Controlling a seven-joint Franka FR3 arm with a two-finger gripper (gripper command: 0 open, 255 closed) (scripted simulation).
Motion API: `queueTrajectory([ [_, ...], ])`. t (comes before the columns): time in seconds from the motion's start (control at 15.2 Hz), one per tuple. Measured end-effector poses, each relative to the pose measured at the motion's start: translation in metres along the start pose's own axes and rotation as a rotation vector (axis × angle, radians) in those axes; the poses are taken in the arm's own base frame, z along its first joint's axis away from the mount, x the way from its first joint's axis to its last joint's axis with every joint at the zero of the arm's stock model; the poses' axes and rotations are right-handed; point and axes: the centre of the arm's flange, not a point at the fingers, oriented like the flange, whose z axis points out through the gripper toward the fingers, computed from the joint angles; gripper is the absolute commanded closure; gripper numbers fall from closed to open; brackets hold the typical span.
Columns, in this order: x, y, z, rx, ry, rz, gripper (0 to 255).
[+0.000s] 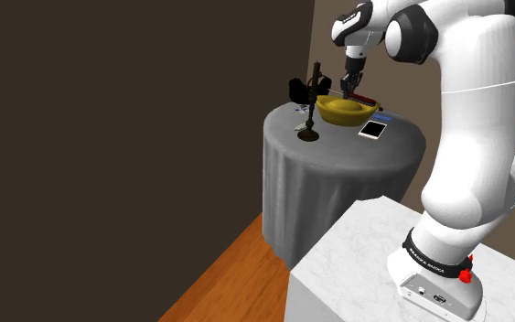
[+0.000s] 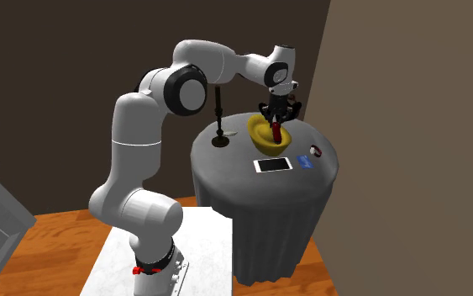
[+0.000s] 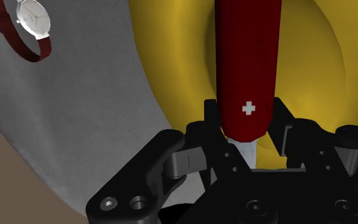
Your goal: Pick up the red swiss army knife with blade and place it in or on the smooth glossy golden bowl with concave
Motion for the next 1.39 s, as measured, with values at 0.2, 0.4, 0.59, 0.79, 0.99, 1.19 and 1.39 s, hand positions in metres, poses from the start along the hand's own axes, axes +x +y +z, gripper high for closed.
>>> queueTrajectory([
  [0.2,0.000,0.000,0.002,0.000,0.000,0.000,255],
  [0.4,0.000,0.000,0.002,0.000,0.000,0.000,0],
  [0.59,0.000,0.000,0.002,0.000,0.000,0.000,0],
  [0.79,0.000,0.002,-0.005,0.000,0.000,0.000,0],
  [0.99,-0.001,-0.001,-0.037,0.000,0.001,0.000,0],
  [1.19,0.000,0.000,-0.047,0.000,0.000,0.000,0],
  [1.39,0.000,0.000,-0.048,0.000,0.000,0.000,0],
])
